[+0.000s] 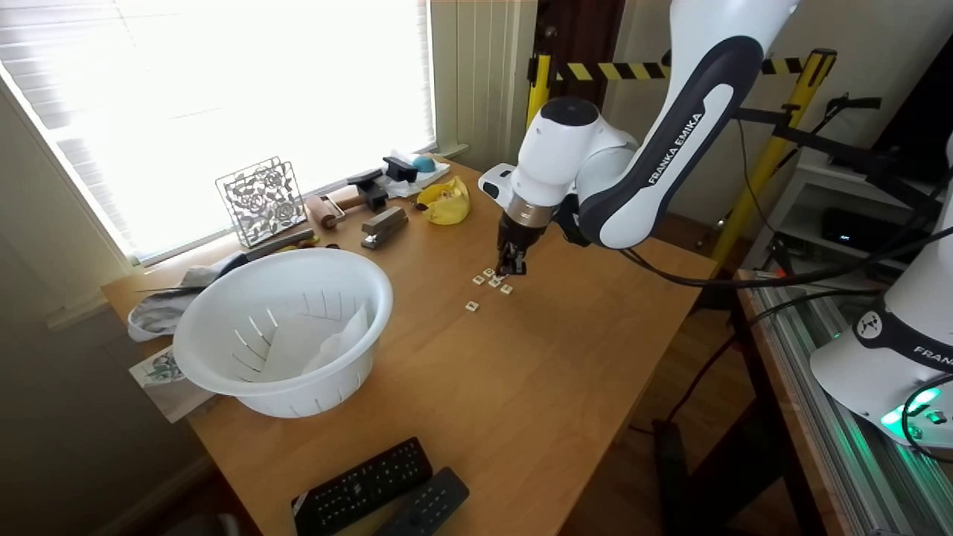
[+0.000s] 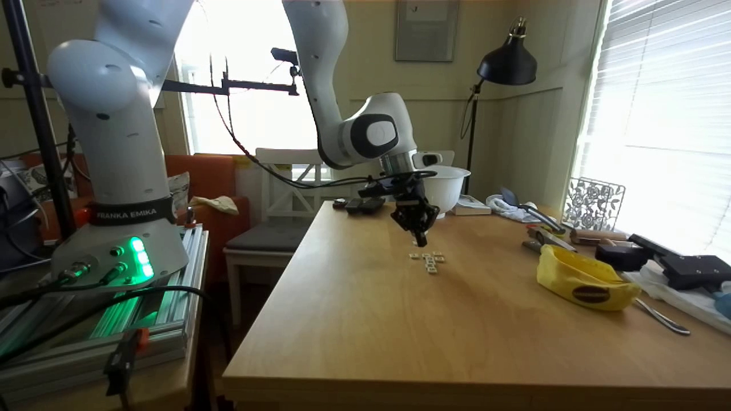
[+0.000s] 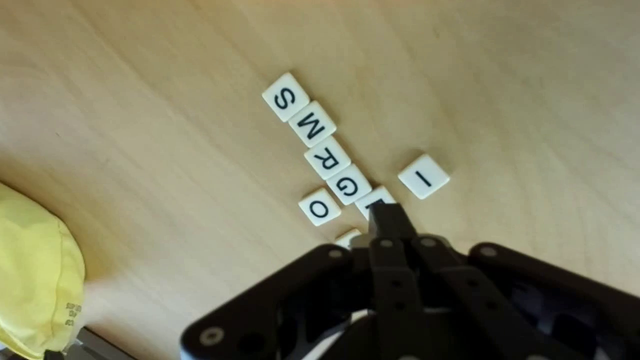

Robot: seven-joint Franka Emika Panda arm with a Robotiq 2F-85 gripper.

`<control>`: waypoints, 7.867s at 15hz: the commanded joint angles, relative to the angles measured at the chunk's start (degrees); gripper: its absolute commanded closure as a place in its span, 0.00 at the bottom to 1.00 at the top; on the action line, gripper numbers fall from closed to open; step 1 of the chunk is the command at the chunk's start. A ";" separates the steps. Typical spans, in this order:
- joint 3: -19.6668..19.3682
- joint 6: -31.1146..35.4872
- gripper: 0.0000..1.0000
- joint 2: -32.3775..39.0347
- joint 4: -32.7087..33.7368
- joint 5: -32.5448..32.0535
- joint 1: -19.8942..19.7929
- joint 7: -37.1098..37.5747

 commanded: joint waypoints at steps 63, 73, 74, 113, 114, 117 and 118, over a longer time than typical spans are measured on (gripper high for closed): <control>17.69 -24.22 1.00 4.54 10.20 22.45 -18.38 -8.85; 17.92 -23.33 1.00 6.42 13.02 26.37 -18.22 -5.47; 18.03 -23.39 1.00 6.54 13.22 26.77 -18.27 -5.52; 18.48 -28.85 1.00 7.46 17.90 36.09 -17.42 2.66; 18.49 -28.83 1.00 7.70 18.15 36.36 -17.46 2.96; 18.49 -29.29 1.00 8.08 18.69 36.72 -17.47 3.75; 18.54 -29.37 1.00 8.19 18.82 36.91 -17.51 4.08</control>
